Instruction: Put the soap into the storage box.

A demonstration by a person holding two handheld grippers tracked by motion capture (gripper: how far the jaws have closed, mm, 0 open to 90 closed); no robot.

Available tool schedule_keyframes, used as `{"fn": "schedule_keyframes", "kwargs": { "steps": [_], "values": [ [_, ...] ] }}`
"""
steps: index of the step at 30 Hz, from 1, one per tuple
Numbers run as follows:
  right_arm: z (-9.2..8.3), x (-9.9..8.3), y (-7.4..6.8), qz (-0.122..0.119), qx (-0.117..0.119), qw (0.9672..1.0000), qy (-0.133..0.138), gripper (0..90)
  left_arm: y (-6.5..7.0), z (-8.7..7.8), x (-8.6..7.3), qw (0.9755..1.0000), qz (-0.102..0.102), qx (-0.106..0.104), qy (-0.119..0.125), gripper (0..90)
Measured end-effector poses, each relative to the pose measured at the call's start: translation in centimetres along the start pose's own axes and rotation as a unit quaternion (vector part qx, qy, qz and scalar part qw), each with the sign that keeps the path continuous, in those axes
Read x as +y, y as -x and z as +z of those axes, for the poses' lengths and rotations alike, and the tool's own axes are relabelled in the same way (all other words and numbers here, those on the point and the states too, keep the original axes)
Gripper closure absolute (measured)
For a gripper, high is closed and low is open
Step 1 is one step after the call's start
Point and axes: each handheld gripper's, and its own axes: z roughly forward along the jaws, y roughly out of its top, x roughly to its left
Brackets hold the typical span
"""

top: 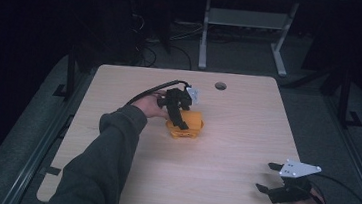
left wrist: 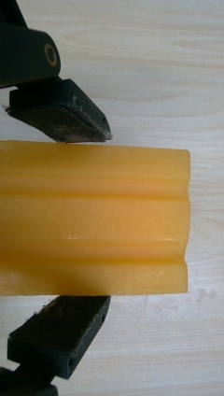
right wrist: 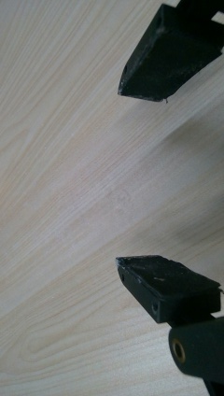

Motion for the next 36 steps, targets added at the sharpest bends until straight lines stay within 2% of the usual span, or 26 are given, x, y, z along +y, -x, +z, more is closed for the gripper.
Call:
{"fn": "schedule_keyframes", "kwargs": {
  "steps": [8,11,27,36],
  "values": [
    [0.0,0.0,0.0,0.0,0.0,1.0,0.0,14.0,0.3,-0.9,0.0,0.9999,-0.001,0.011,0.002,18.1],
    [0.0,-0.1,0.0,-0.007,-0.001,1.0,0.0,14.0,0.4,-1.2,0.0,0.9999,-0.001,0.016,0.003,18.1],
    [0.0,-0.2,-0.1,-0.001,-0.001,1.0,-0.002,14.0,1.3,-2.7,0.1,0.9996,-0.005,0.028,0.009,18.3],
    [-0.1,-0.2,0.0,0.001,-0.006,1.0,0.003,14.0,1.7,-3.0,0.0,0.9997,-0.016,0.019,0.004,20.5]
  ]
}}
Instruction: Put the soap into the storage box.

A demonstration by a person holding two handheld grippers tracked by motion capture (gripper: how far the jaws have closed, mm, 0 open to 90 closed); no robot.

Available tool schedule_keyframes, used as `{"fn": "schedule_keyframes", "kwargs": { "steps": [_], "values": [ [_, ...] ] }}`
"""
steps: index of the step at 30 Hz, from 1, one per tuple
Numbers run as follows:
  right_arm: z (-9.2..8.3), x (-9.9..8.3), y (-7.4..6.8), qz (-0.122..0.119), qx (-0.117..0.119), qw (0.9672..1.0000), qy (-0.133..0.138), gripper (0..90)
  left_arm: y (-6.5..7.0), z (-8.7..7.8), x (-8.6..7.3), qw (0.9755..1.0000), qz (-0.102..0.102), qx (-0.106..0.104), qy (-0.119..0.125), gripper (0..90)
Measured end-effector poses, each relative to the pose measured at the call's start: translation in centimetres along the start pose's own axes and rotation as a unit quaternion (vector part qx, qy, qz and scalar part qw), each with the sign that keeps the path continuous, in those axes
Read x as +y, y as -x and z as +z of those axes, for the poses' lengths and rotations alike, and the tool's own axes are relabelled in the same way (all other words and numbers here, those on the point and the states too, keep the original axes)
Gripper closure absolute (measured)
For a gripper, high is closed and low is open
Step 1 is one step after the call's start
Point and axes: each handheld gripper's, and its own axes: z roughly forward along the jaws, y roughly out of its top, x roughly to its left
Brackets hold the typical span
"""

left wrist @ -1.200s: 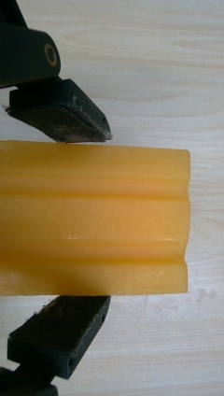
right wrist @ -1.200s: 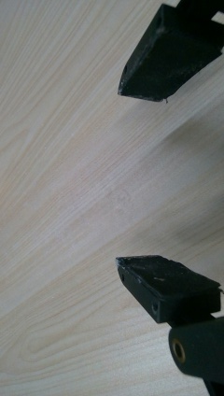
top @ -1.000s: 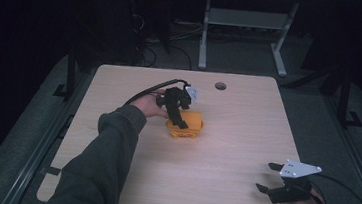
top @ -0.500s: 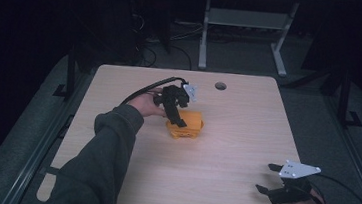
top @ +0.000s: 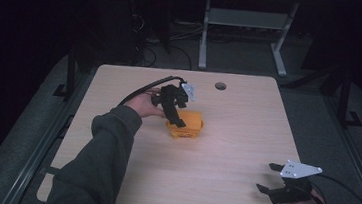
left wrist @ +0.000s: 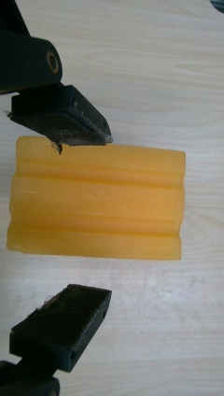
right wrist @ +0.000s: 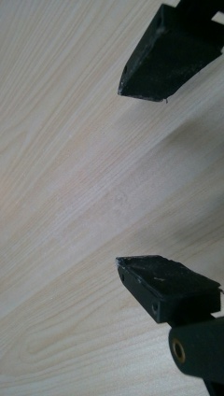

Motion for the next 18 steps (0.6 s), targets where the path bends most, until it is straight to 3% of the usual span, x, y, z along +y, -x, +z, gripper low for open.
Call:
{"fn": "schedule_keyframes", "kwargs": {
  "steps": [13,18],
  "values": [
    [-0.2,0.0,0.1,0.003,-0.008,0.9999,0.008,14.0,1.2,-1.6,-1.8,0.9992,-0.012,0.016,0.033,21.1],
    [0.0,0.1,0.1,0.007,-0.009,0.9999,0.007,14.0,1.7,-1.8,-2.3,0.9995,-0.018,0.012,0.024,20.5]
  ]
}}
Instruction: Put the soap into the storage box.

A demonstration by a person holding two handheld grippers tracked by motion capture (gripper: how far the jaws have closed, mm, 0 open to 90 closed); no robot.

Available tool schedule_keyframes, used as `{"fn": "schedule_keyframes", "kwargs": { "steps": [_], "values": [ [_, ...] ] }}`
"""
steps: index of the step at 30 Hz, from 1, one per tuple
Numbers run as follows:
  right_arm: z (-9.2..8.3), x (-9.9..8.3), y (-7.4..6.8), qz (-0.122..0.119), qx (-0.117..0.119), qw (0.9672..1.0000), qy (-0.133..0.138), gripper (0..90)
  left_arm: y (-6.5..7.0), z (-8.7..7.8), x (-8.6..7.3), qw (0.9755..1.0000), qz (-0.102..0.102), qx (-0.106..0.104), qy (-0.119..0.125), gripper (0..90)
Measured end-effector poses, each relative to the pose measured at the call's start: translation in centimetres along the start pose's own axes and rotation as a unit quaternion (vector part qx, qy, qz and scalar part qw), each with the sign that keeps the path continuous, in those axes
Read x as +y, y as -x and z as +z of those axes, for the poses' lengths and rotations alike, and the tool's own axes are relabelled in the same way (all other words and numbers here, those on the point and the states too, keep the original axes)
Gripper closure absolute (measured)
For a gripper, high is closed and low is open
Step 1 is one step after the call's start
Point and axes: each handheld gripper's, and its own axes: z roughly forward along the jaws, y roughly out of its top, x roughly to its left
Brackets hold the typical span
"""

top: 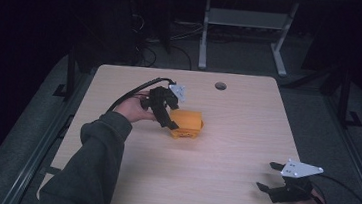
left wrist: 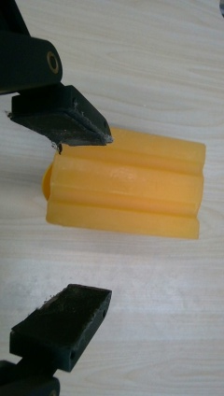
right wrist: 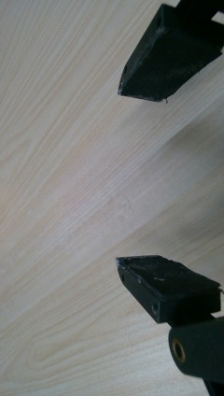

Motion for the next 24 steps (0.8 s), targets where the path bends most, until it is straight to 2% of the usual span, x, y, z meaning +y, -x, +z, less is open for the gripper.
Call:
{"fn": "schedule_keyframes", "kwargs": {
  "steps": [4,7,12,14,16,17,22,24],
  "values": [
    [0.0,0.0,0.0,0.0,-0.001,1.0,0.0,14.0,0.5,-0.4,-0.4,0.9999,0.0,0.005,0.016,20.8],
    [-0.1,0.0,0.0,-0.002,-0.004,1.0,0.003,14.0,0.7,-0.3,-0.8,0.9999,-0.01,0.003,0.009,20.2],
    [-0.1,-0.1,0.1,0.0,-0.006,1.0,0.003,14.0,1.4,-0.8,-1.5,0.9997,-0.011,0.011,0.021,20.7],
    [-0.1,-0.1,0.2,-0.002,-0.009,1.0,0.002,14.0,1.7,-0.8,-1.7,0.9998,-0.014,0.005,0.015,20.7],
    [-0.1,-0.1,0.1,0.0,-0.009,1.0,0.003,14.0,2.1,-0.9,-1.9,0.9998,-0.006,0.012,0.016,20.7],
    [-0.1,-0.1,0.1,0.0,-0.009,1.0,0.003,14.0,2.3,-0.9,-2.0,0.9997,-0.012,0.01,0.021,20.8],
    [-0.2,-0.2,0.2,0.006,-0.009,0.9999,0.004,14.0,2.9,-0.9,-2.5,0.9997,-0.007,0.017,0.015,20.6],
    [-0.2,-0.2,0.2,0.006,-0.011,0.9999,0.003,14.0,3.0,-1.0,-2.8,0.9995,-0.009,0.017,0.023,21.4]
  ]
}}
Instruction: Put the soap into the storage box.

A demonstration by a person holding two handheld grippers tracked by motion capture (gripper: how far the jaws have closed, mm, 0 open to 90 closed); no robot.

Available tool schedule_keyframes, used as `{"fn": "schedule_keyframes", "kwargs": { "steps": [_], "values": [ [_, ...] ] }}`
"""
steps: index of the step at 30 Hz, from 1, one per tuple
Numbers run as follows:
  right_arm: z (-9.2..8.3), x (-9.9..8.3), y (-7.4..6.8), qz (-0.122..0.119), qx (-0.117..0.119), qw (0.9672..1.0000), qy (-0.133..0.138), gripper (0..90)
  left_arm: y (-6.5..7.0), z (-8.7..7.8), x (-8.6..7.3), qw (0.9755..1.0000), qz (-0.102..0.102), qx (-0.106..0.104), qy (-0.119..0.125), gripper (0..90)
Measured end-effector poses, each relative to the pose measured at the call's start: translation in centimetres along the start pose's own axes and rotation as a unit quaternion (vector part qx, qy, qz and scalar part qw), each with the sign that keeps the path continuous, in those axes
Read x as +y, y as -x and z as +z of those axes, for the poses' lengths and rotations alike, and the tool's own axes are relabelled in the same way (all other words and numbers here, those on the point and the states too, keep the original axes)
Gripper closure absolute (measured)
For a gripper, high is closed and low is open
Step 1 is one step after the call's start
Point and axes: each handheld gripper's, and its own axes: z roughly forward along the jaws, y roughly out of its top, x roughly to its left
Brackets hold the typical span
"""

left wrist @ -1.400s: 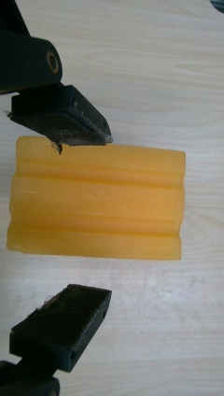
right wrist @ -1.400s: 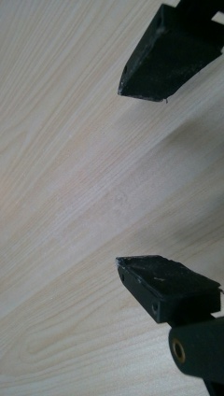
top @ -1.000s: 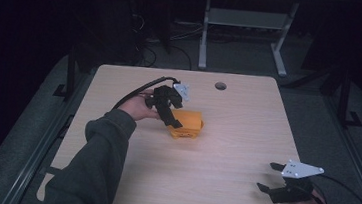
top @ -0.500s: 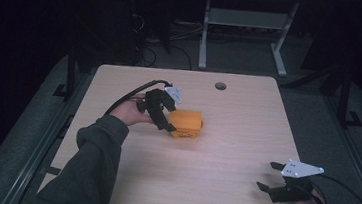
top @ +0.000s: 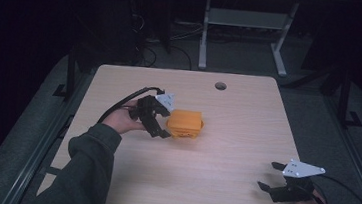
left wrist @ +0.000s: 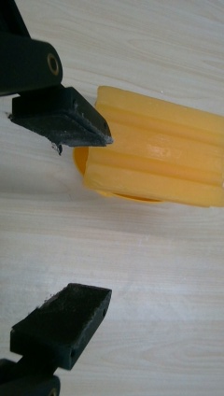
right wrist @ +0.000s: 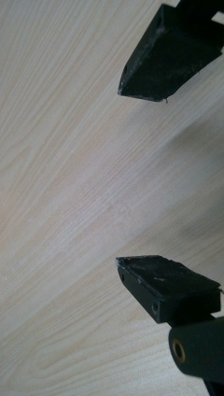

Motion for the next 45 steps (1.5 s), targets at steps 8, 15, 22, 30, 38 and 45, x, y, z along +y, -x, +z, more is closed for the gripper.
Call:
{"fn": "schedule_keyframes", "kwargs": {
  "steps": [8,15,22,30,38,45],
  "values": [
    [0.0,0.0,0.1,0.0,-0.002,1.0,-0.001,14.0,0.8,-0.6,-1.0,0.9999,-0.007,0.01,0.01,21.2],
    [0.0,0.0,0.0,0.001,-0.003,1.0,-0.002,14.0,1.6,-1.1,-1.8,0.9996,-0.008,0.018,0.018,21.0],
    [0.0,0.1,-0.1,0.0,-0.005,1.0,-0.002,14.0,2.4,-1.1,-2.5,0.9997,-0.014,0.016,0.009,20.0],
    [0.2,0.2,-0.3,0.0,-0.005,1.0,-0.004,14.0,3.3,-1.5,-3.7,0.9994,-0.021,0.021,0.019,20.1],
    [0.3,0.2,-0.3,0.003,-0.009,0.9999,-0.006,14.0,4.1,-2.0,-4.9,0.999,-0.023,0.031,0.021,20.0],
    [0.3,0.3,-0.5,0.008,-0.011,0.9999,-0.007,14.0,5.1,-2.2,-5.7,0.9984,-0.027,0.036,0.034,19.9]
  ]
}}
